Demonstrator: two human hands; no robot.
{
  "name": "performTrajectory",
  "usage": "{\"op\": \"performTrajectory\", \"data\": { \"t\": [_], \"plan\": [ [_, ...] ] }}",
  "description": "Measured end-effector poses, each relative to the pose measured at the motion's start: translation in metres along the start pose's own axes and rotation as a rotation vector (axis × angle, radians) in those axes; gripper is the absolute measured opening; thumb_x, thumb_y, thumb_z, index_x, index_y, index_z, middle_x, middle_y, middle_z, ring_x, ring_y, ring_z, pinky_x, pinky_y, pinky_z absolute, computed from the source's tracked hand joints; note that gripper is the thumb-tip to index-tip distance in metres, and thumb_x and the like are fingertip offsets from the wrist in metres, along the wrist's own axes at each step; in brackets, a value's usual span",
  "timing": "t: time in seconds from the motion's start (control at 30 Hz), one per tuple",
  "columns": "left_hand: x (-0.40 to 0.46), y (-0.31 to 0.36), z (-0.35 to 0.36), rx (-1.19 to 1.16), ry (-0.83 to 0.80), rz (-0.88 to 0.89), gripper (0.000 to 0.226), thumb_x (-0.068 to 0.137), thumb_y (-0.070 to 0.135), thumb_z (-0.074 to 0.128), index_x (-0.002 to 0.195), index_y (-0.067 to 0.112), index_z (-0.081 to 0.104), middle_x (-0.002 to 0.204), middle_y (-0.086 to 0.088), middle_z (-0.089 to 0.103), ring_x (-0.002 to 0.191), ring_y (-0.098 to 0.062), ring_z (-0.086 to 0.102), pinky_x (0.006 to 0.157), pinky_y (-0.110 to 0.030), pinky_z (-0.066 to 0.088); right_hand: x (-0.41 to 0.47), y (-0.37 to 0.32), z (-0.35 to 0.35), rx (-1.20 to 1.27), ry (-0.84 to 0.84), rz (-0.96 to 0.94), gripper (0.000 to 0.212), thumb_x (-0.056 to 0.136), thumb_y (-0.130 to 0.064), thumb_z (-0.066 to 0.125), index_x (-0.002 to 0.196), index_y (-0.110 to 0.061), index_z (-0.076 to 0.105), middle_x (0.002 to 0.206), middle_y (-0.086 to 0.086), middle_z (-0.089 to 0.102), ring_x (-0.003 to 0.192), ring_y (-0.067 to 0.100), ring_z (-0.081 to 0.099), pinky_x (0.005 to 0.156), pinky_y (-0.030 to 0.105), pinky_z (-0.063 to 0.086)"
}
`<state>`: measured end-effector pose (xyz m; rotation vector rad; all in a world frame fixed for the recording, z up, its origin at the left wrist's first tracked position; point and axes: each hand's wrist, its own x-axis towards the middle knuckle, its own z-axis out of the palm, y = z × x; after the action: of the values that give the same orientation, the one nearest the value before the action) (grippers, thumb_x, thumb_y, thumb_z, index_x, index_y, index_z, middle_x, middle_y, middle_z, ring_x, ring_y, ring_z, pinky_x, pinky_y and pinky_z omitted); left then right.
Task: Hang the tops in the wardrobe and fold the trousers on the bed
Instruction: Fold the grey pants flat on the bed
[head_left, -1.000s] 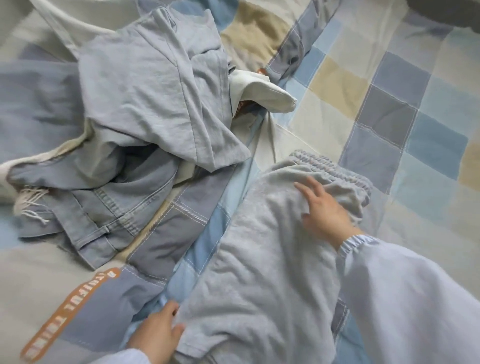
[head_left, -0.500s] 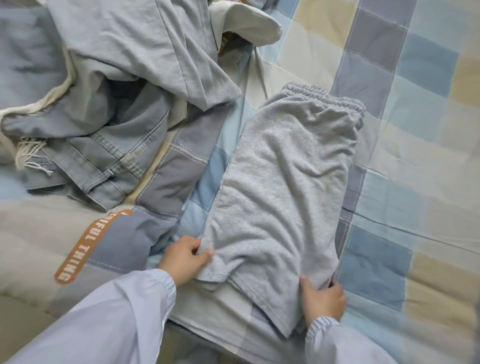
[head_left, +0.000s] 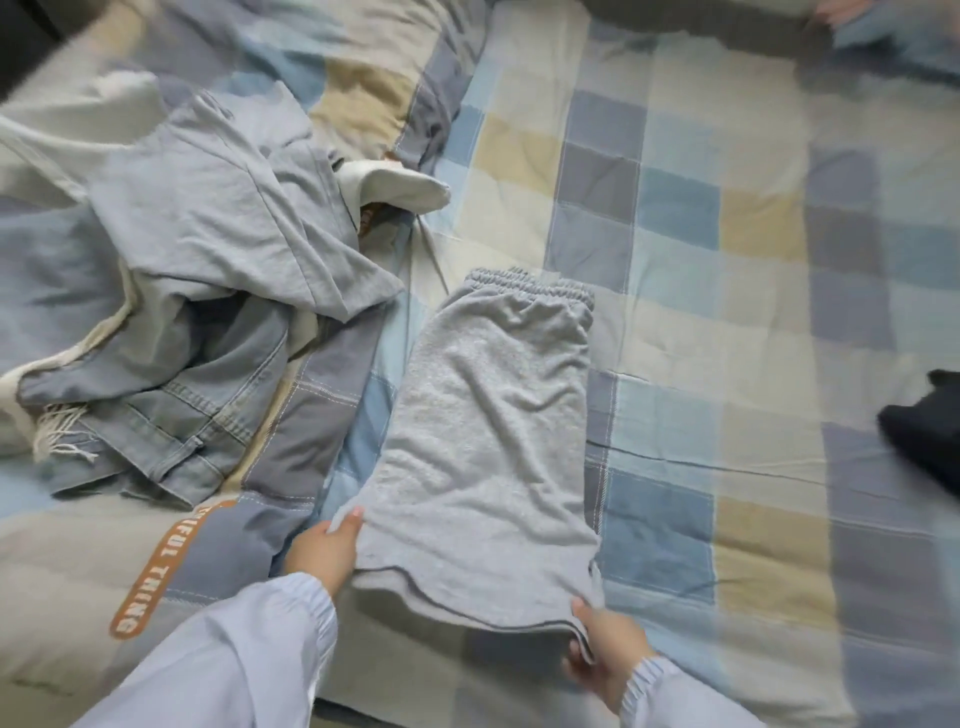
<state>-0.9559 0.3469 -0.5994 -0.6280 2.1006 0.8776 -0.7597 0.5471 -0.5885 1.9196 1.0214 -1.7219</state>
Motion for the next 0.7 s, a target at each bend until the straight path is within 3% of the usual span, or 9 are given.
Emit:
{"op": "performTrajectory", "data": {
  "t": [0.07,0.1,0.13,0.17,0.27,0.37,0.47,0.57,0.7],
  "plan": [
    [-0.011,0.067,-0.002,-0.213,-0.051,-0.024,0.041,0.084,0.039,0.063,0.100,0.001,0.064,0.096,-0.019,0.067,0.081,-0.025,0.069,0.069,-0.033,0.058,-0.023,-0.082,-0.013,0.014,-0.041,-0.102,0.018,0.095,-0.014,0.050,0.078,-0.012,0.055,0.047,0.003,0.056,0.032,0.009,0.051,0.035,0.020,0.044],
    [-0.019,0.112,-0.005,-0.309,-0.093,-0.006,0.027,0.088,0.031,0.060,0.092,0.005,0.061,0.080,-0.013,0.064,0.061,-0.019,0.065,0.049,-0.021,0.052,-0.038,-0.130,-0.019,0.014,-0.055,-0.192,0.017,0.095,-0.016,0.049,0.080,-0.013,0.056,0.054,0.002,0.061,0.043,0.010,0.056,0.039,0.021,0.047],
    [-0.032,0.164,-0.012,-0.366,-0.134,0.029,0.018,0.091,0.028,0.057,0.086,0.011,0.057,0.071,-0.006,0.056,0.051,-0.014,0.055,0.039,-0.014,0.041,-0.058,-0.185,-0.025,0.030,-0.058,-0.304,0.016,0.096,-0.018,0.047,0.083,-0.013,0.056,0.064,0.002,0.062,0.053,0.012,0.058,0.043,0.022,0.048],
    [-0.047,0.217,-0.021,-0.402,-0.173,0.083,0.016,0.093,0.028,0.054,0.082,0.015,0.054,0.068,-0.002,0.051,0.051,-0.012,0.048,0.038,-0.013,0.035,-0.082,-0.237,-0.032,0.035,-0.055,-0.427,0.015,0.096,-0.019,0.047,0.085,-0.014,0.055,0.070,0.003,0.061,0.058,0.013,0.059,0.044,0.021,0.048],
    [-0.105,0.359,-0.057,-0.540,-0.263,0.299,0.013,0.090,0.032,0.056,0.084,0.020,0.054,0.070,0.003,0.052,0.057,-0.009,0.046,0.041,-0.014,0.036,-0.173,-0.364,-0.051,0.134,0.028,-0.781,0.010,0.095,-0.022,0.050,0.090,-0.015,0.055,0.071,0.002,0.062,0.054,0.011,0.060,0.056,0.027,0.045],
    [-0.172,0.439,-0.094,-0.637,-0.313,0.529,0.020,0.090,0.030,0.055,0.074,0.019,0.051,0.068,0.003,0.050,0.060,-0.008,0.046,0.048,-0.020,0.039,-0.258,-0.417,-0.073,0.224,0.071,-1.017,0.011,0.094,-0.023,0.053,0.086,-0.016,0.057,0.083,0.001,0.059,0.067,0.012,0.057,0.058,0.025,0.049],
    [-0.206,0.452,-0.112,-0.677,-0.358,0.672,0.013,0.089,0.027,0.052,0.078,0.021,0.053,0.072,0.003,0.052,0.065,-0.009,0.049,0.055,-0.022,0.039,-0.291,-0.409,-0.094,0.198,0.006,-1.103,0.021,0.095,-0.025,0.052,0.106,-0.012,0.062,0.093,0.003,0.062,0.076,0.014,0.059,0.058,0.023,0.052],
    [-0.196,0.417,-0.099,-0.607,-0.369,0.719,0.012,0.090,0.027,0.051,0.082,0.020,0.058,0.072,0.005,0.054,0.064,-0.008,0.047,0.055,-0.022,0.036,-0.273,-0.368,-0.105,0.210,0.077,-1.085,0.019,0.092,-0.030,0.055,0.090,-0.014,0.063,0.083,0.001,0.063,0.070,0.014,0.058,0.055,0.023,0.049],
    [-0.135,0.320,-0.048,-0.392,-0.271,0.616,0.018,0.091,0.027,0.056,0.079,0.015,0.061,0.063,0.005,0.051,0.049,-0.007,0.041,0.042,-0.015,0.031,-0.188,-0.286,-0.101,0.083,0.278,-0.964,0.025,0.089,-0.035,0.058,0.079,-0.013,0.064,0.077,0.003,0.062,0.067,0.016,0.057,0.060,0.031,0.050]
  ]
}}
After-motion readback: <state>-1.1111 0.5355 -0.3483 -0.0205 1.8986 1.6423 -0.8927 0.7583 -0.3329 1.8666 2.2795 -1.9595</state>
